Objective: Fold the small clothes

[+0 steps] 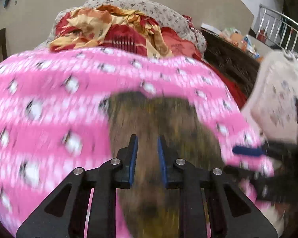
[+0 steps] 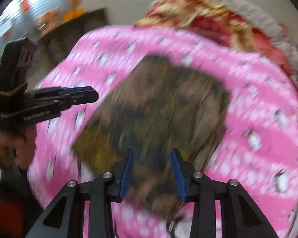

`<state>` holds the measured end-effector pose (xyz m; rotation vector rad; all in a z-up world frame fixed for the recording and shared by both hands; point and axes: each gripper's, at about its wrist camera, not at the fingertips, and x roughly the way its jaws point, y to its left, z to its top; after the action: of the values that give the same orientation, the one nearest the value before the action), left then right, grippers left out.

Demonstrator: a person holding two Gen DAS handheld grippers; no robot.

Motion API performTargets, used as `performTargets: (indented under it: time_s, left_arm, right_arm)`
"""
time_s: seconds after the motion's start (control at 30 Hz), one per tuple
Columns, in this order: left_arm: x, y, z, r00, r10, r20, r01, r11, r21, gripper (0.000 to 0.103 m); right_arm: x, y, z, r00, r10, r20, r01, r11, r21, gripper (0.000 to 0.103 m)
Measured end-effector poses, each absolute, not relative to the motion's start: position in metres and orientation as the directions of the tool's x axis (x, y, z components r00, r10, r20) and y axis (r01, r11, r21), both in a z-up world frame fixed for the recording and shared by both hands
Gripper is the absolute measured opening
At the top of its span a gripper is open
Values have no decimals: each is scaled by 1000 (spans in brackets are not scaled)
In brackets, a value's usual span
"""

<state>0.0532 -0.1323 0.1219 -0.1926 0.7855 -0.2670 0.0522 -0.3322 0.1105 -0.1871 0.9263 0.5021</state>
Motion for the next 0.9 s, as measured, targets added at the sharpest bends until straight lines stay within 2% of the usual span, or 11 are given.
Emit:
performTargets:
  time_s: [0.07, 0.1, 0.17, 0.27, 0.33, 0.43, 0.7, 0.77, 0.83, 0.87, 0.9]
  left_arm:
    - [92, -142, 116, 654, -302, -694, 138, 949, -283, 18]
    - [113, -151, 110, 649, -273, -710, 120, 958, -259, 18]
    - [143, -158, 89, 638, -235, -733, 80, 967, -241, 18]
    - [162, -154, 54, 627, -208, -751, 10, 966, -258, 18]
    - [158, -149, 40, 668, -230, -708, 14, 955, -297, 18]
    - [159, -149, 37, 676, -220, -703, 10, 957, -291, 18]
    - [166, -153, 37, 668, -215, -712, 7, 959, -283, 18]
    - [171, -152, 44, 643, -232, -730, 30, 960, -278, 18]
    - [171, -143, 59, 562, -284, -777, 86, 954, -287, 19]
    - [166, -135, 66, 534, -317, -784, 90, 943, -320, 23]
    - [152, -121, 73, 526, -362, -770, 98, 925, -368, 47]
  right_arm:
    - [81, -319, 112, 544, 228, -808, -354, 935, 26, 53]
    - [92, -315, 109, 558, 169, -813, -294, 956, -3, 62]
    - [116, -306, 90, 566, 59, -822, -180, 982, -54, 65]
    - [139, -316, 53, 549, 24, -836, -83, 996, -26, 65]
    - [145, -330, 16, 548, 84, -832, -117, 993, 23, 76]
    - [142, -353, 19, 575, 212, -791, -101, 977, 188, 76]
    - [143, -350, 18, 586, 183, -790, -87, 983, 164, 76]
    - [144, -355, 19, 574, 225, -787, -100, 973, 206, 80]
    - [147, -371, 28, 537, 334, -775, -119, 939, 322, 80]
    - [142, -385, 36, 545, 354, -760, -98, 927, 361, 80]
    - [131, -405, 49, 588, 369, -720, -82, 913, 400, 80]
